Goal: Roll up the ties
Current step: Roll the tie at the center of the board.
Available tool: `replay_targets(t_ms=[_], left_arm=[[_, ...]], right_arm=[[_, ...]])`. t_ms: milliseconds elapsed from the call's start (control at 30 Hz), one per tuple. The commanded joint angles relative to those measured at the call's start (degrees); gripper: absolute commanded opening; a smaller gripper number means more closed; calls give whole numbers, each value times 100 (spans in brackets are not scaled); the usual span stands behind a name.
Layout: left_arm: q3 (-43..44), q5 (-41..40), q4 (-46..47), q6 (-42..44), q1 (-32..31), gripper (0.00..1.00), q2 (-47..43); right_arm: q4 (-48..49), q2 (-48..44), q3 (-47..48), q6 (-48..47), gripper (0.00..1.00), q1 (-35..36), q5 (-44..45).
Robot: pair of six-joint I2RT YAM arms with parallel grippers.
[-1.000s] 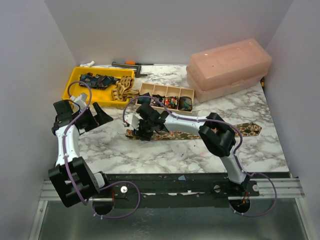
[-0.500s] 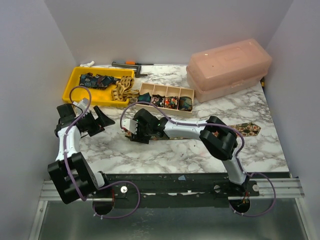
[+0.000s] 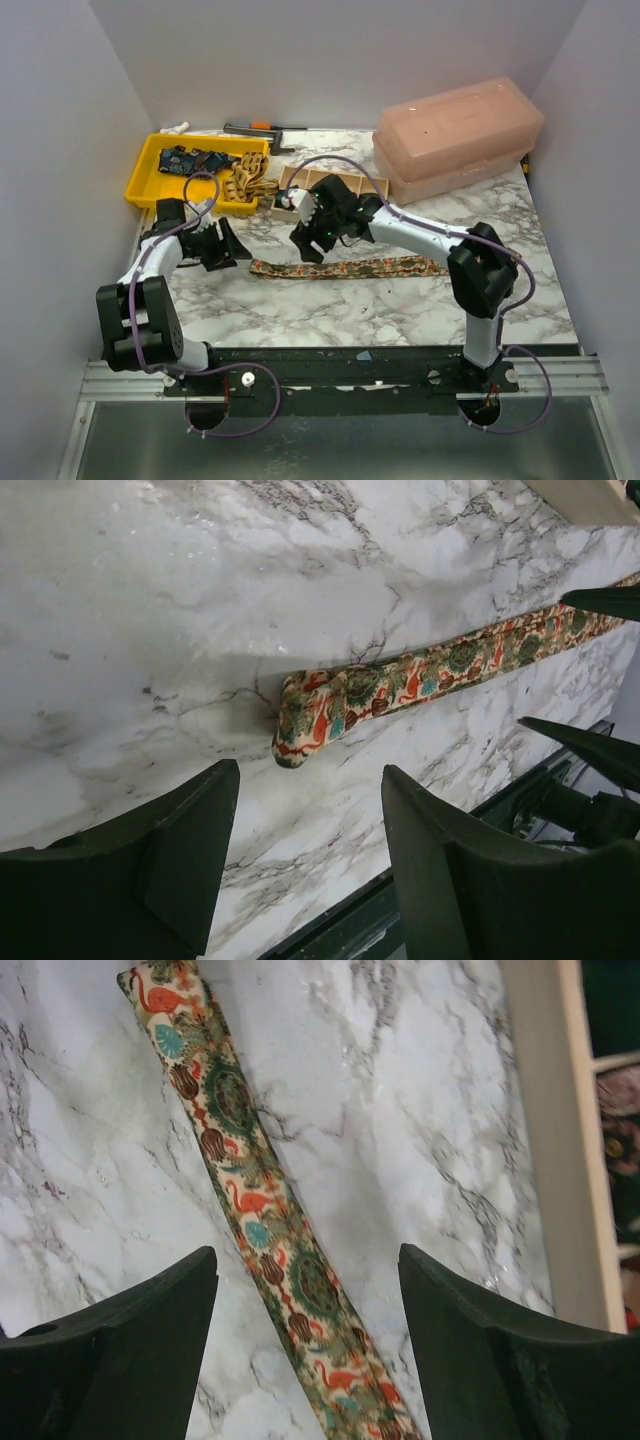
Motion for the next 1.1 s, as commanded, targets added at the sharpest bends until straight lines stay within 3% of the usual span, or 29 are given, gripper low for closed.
replay_targets(t_ms=[0,200,400,700,933,1067], left_arm=[[470,-393,-58,167,-470,59,424],[727,-665,-281,221,-757,50,883],[596,-1120,-399,266,-764,50,888],[254,-414,5,234,-972,47,785],[158,212,281,148,-1038,11,485],[78,479,495,58,-1317,3,82]], right_arm=[[-437,-494,-400,452,75,-273,-611],[-723,-770,-706,666,73,-871,-935],[-783,-1049,-970,654,72,-1132,-939],[-885,-935,-1003,916,69,-1505,-1276],[-1125,-1121,-1191,907,67,-2015,-1493],[-1234,-1150,-1246,931,66,-2175,-1743]])
